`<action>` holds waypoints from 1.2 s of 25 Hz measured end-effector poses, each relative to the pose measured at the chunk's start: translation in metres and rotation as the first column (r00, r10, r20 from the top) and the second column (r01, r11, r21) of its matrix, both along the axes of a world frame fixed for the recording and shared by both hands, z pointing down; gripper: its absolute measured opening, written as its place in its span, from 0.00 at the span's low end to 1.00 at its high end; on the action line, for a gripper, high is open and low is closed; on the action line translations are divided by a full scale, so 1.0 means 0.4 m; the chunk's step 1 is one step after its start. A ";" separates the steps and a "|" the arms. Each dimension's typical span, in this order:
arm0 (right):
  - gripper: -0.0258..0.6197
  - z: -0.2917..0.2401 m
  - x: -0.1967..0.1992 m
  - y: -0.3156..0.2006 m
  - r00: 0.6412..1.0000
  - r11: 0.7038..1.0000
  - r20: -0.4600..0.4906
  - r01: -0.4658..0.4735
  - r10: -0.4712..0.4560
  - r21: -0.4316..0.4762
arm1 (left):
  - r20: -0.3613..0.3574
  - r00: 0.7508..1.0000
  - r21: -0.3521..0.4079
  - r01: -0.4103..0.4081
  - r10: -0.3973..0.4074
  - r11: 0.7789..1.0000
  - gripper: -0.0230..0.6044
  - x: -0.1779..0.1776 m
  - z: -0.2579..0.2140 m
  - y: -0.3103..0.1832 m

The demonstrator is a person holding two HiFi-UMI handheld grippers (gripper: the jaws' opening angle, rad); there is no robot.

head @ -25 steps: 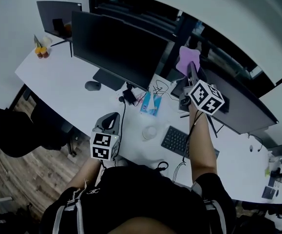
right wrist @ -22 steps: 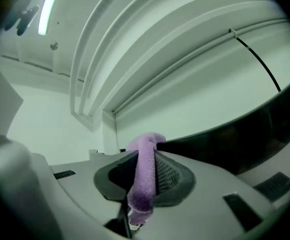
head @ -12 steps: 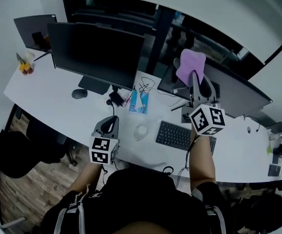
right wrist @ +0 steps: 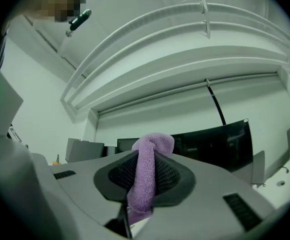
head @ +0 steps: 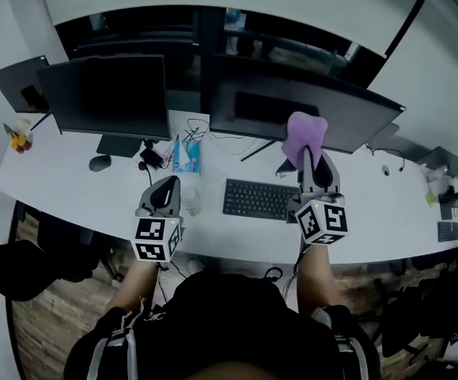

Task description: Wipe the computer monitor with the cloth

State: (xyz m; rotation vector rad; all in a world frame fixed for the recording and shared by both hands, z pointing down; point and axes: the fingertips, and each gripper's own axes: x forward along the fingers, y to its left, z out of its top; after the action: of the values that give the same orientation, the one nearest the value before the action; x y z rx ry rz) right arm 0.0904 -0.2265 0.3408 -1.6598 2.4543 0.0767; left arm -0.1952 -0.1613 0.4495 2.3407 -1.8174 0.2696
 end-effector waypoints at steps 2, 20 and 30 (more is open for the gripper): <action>0.17 0.022 0.071 0.057 1.000 1.000 0.003 -0.004 0.004 -0.007 | 0.011 1.000 0.009 -0.010 0.010 1.000 0.06 0.082 -0.010 0.043; 0.17 0.112 0.372 0.473 0.994 0.994 -0.012 0.104 -0.105 -0.041 | 0.045 0.995 -0.044 -0.088 0.090 0.995 0.06 0.586 0.045 0.443; 0.17 0.120 0.345 0.525 0.995 0.994 0.002 0.100 -0.100 -0.051 | 0.053 0.994 -0.054 -0.097 0.100 0.994 0.06 0.555 0.046 0.482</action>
State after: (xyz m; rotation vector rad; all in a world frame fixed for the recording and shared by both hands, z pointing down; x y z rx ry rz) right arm 0.2283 -0.0163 0.3887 -1.5530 2.5562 0.0012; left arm 0.0268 0.0315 0.4679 2.4140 -1.6993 0.3933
